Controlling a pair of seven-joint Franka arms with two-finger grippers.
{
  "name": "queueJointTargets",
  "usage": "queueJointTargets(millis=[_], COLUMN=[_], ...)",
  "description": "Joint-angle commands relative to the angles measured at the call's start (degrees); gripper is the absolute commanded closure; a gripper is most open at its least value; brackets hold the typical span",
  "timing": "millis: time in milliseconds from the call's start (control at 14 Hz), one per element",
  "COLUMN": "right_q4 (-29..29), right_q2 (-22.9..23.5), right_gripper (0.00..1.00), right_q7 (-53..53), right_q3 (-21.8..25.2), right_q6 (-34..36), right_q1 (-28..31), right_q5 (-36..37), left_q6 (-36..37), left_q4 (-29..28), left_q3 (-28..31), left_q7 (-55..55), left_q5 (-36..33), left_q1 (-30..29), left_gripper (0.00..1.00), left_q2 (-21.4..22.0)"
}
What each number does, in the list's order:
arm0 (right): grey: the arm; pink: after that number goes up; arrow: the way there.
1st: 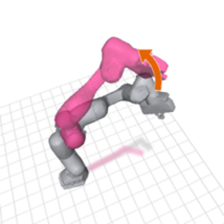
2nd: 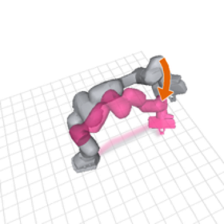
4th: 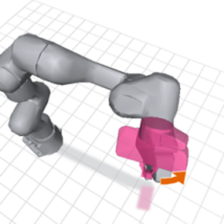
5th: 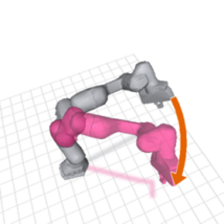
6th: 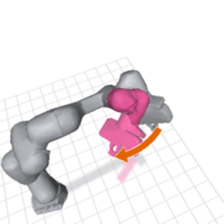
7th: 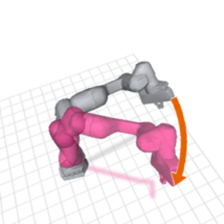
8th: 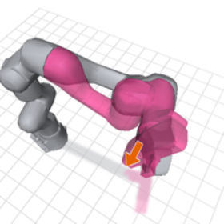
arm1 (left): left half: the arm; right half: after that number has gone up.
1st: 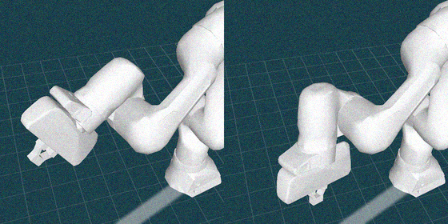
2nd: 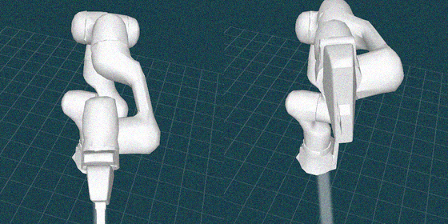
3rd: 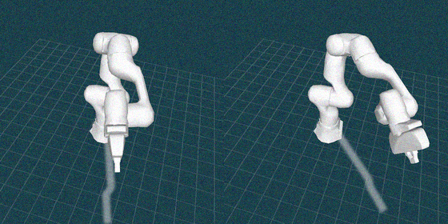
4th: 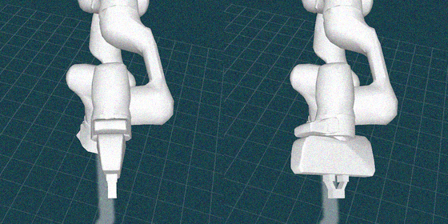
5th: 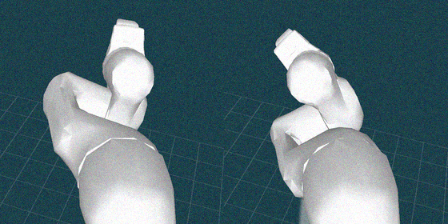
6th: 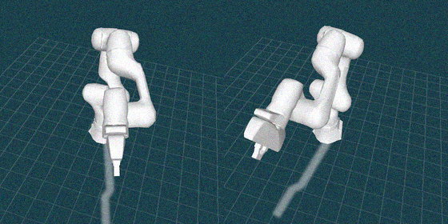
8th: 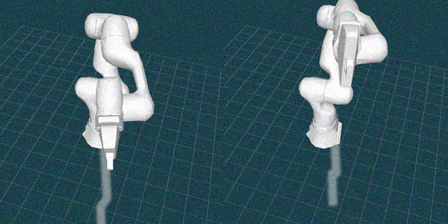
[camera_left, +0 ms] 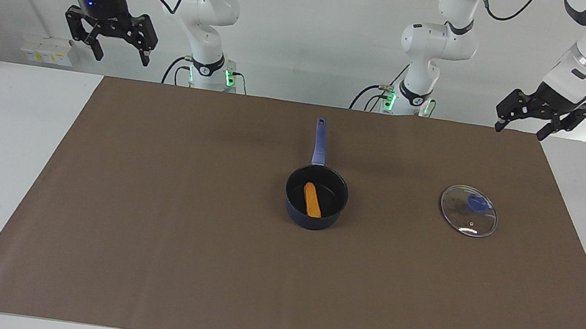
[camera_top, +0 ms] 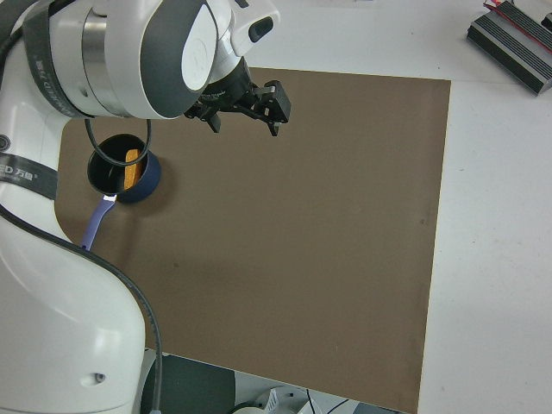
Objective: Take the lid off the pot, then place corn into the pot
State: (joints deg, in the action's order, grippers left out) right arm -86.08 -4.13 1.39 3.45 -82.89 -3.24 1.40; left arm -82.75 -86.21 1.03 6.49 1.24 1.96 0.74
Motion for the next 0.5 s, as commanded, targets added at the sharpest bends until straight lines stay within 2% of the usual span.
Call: queueJointTargets(millis=[0, 429], right_q4=[-0.22, -0.4], right_q2=[-0.79, -0.88], right_gripper=[0.0, 0.0], right_q7=[1.16, 1.16], right_q3=[-0.11, -0.11], right_q6=[1.24, 1.24], right_q1=[0.61, 0.61], right_q5=[-0.26, -0.26], left_q6=[0.66, 0.83], left_q4=[0.25, 0.17], left_q3=[0.29, 0.2], left_q7=[0.89, 0.98], left_q5=[0.78, 0.17], left_q1=[-0.12, 0.23], left_gripper=[0.0, 0.0], left_q2=[0.48, 0.57])
